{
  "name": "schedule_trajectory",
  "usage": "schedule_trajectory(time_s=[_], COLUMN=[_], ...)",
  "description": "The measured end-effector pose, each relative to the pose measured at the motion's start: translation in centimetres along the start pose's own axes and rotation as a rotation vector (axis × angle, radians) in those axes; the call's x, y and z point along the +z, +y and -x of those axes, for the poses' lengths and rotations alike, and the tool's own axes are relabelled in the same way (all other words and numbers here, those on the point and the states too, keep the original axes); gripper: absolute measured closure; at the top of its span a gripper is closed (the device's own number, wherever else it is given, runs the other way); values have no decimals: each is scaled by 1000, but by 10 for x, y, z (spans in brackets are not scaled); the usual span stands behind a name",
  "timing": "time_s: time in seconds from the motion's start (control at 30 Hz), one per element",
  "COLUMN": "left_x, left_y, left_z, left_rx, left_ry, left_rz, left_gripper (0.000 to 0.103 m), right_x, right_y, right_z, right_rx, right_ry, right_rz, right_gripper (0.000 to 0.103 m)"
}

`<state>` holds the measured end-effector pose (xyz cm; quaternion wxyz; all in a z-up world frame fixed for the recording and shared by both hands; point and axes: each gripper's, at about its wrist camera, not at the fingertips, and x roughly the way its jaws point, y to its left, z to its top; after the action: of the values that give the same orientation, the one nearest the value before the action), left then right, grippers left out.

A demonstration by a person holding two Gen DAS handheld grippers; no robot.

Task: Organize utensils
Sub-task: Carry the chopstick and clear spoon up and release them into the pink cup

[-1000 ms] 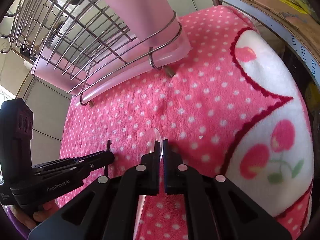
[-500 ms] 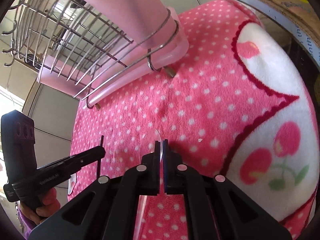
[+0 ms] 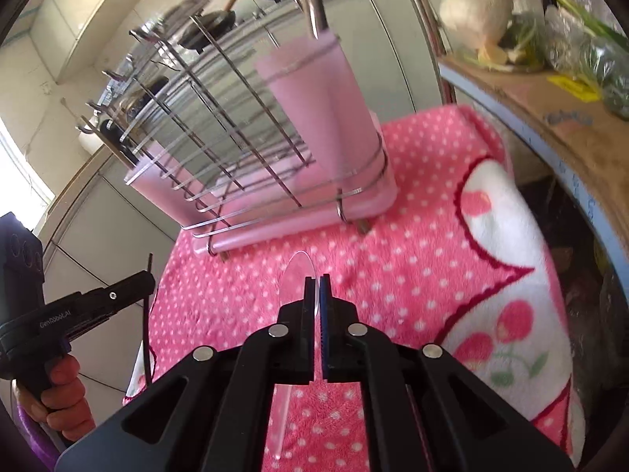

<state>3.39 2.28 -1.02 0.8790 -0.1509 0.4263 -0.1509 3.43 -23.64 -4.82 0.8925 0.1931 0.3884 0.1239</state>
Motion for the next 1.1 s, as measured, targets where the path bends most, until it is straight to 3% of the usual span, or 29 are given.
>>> schedule_trajectory(time_s=[0.53, 0.9, 1.1], left_x=[25, 67, 100], left_y=[0, -6, -11], left_z=[75, 126, 132], left_rx=[34, 65, 88], left_ry=[-268, -515, -631], left_rz=[-11, -40, -39], left_gripper=[99, 99, 99], right_x=[25, 75, 106], right_y=[30, 47, 50], right_z=[52, 95, 108], right_rx=[-44, -67, -89], right_ry=[-189, -371, -472], right_rz=[103, 154, 170], right_gripper=[101, 101, 101])
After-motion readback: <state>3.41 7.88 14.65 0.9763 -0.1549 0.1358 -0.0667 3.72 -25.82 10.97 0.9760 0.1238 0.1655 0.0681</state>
